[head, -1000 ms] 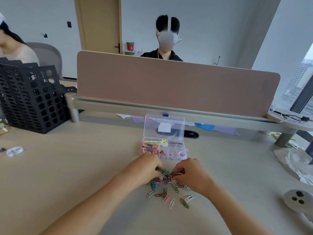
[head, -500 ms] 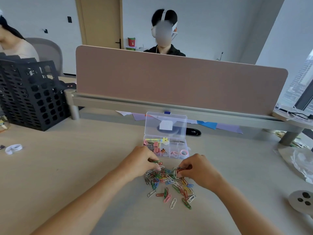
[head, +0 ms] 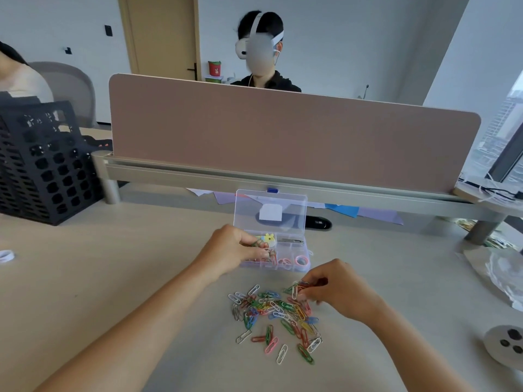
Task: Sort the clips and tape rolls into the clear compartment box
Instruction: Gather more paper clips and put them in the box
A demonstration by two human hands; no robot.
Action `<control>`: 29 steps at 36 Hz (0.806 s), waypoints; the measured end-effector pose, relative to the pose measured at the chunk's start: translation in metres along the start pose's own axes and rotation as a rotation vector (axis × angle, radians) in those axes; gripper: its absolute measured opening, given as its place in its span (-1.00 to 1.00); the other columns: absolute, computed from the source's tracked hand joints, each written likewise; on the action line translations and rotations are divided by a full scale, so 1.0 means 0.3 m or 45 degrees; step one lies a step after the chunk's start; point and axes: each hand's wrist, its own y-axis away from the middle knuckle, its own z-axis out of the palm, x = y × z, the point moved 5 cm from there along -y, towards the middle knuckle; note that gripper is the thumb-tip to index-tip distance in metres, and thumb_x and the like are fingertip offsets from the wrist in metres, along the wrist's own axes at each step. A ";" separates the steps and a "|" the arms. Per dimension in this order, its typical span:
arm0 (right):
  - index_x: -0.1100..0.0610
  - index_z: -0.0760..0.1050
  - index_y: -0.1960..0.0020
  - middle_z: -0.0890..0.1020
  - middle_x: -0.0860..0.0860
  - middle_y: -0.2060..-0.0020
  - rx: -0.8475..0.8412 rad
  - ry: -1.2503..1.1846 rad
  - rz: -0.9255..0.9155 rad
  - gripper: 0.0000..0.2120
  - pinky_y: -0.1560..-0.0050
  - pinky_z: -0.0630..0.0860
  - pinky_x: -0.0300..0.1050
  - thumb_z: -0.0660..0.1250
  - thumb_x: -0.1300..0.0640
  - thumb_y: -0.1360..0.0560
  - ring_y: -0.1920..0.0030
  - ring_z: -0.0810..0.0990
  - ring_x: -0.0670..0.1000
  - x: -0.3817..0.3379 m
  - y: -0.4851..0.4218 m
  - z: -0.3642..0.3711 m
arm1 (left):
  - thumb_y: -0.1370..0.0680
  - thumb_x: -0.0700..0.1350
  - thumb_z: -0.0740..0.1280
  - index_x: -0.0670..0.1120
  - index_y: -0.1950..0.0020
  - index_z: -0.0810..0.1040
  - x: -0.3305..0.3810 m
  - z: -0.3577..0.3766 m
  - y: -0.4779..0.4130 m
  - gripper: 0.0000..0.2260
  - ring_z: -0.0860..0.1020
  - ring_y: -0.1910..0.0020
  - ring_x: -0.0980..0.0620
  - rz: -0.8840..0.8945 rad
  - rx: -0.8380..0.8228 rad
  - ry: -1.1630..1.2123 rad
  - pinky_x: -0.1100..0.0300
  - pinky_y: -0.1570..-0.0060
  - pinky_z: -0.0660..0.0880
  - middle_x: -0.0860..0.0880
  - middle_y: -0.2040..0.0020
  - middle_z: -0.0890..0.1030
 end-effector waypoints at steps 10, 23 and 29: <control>-0.09 0.63 0.32 0.69 0.00 0.33 -0.001 -0.034 0.016 -0.82 0.24 0.56 -0.19 0.50 0.16 -0.37 0.40 0.55 -0.15 0.025 -0.027 -0.033 | -0.48 -0.13 0.47 -0.10 0.10 0.73 0.074 0.059 -0.137 -0.93 0.24 0.66 0.18 0.097 0.146 -0.063 0.41 0.57 0.18 0.15 0.58 0.50; 0.10 0.68 0.21 0.69 0.08 0.30 0.013 -0.077 0.016 -0.92 0.25 0.54 -0.24 0.51 0.10 -0.35 0.40 0.56 -0.15 0.068 -0.093 -0.081 | -0.51 -0.07 0.43 -0.02 0.11 0.71 0.056 0.161 -0.165 -0.92 0.43 0.42 0.15 0.159 0.065 -0.435 0.28 0.45 0.22 0.09 0.39 0.52; 0.07 0.68 0.24 0.69 0.08 0.33 0.033 -0.145 0.040 -0.96 0.23 0.57 -0.18 0.53 0.13 -0.34 0.39 0.57 -0.11 0.087 -0.147 -0.101 | -0.47 -0.04 0.46 -0.01 0.13 0.69 0.039 0.164 -0.182 -0.94 0.44 0.23 0.08 0.131 0.028 -0.532 0.19 0.30 0.36 0.02 0.32 0.52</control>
